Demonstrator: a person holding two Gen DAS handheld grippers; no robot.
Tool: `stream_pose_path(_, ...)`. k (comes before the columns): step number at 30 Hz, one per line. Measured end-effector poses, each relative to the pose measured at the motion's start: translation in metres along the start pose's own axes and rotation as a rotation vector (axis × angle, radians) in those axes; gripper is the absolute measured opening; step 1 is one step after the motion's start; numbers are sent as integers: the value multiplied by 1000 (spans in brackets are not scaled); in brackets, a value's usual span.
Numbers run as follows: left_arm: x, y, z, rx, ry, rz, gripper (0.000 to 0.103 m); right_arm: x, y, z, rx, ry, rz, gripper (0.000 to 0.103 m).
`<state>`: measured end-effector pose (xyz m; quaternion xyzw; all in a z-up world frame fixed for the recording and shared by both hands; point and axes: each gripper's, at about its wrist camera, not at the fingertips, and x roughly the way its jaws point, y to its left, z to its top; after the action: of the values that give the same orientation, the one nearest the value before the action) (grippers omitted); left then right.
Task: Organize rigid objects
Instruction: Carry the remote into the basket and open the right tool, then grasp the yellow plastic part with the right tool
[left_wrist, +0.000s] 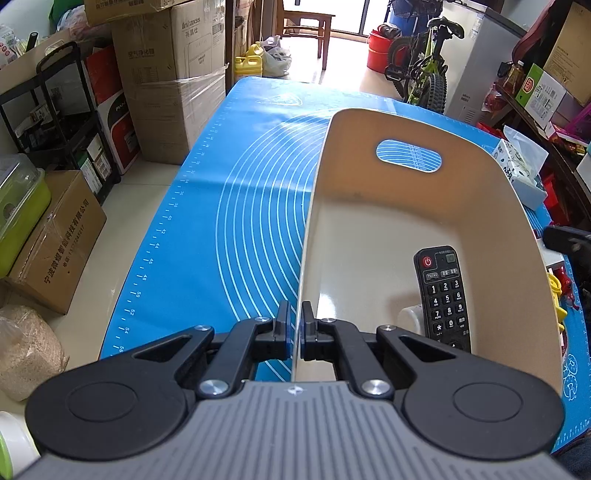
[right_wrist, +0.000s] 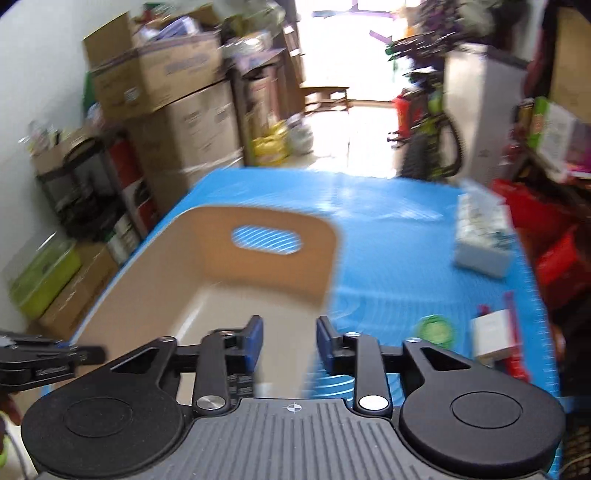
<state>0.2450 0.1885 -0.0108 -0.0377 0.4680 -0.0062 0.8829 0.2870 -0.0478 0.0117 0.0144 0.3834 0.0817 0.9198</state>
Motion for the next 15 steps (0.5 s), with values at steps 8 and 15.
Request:
stream_pose_path(8,0,0,0,1,0,0,8,19,-70,-11,94,67,-170,58)
stream_pose_path(15,-1,1,-1,-5,0,1,9,50,-107,-32,187,176,-245,59)
